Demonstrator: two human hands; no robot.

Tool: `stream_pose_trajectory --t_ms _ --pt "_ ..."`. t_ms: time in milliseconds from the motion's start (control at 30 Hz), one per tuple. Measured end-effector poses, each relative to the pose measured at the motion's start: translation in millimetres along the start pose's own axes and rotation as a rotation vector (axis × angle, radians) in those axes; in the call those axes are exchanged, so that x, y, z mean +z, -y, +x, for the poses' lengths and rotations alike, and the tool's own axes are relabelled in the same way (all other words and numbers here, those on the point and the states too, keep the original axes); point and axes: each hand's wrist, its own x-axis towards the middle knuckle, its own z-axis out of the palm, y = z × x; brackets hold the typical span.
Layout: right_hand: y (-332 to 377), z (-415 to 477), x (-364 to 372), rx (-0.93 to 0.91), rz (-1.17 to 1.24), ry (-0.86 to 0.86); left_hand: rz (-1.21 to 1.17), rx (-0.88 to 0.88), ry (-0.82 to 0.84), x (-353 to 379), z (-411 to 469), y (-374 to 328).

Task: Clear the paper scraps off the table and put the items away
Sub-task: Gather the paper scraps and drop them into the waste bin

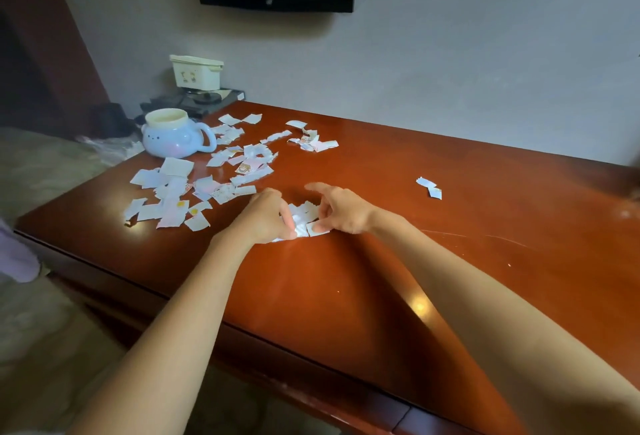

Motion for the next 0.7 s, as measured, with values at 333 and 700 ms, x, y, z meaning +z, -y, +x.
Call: stream_pose_trajectory --t_ms 333,700 --pt "-2.4 21.6 -14.1 0.032 -0.057 0.151 -0.02 0.115 0.124 -3.2 22.8 8.0" --pt "-16.7 7.6 -13.5 0.027 0.032 -0.038 -0.086 0.113 -0.04 12.8 25.8 -3.1"
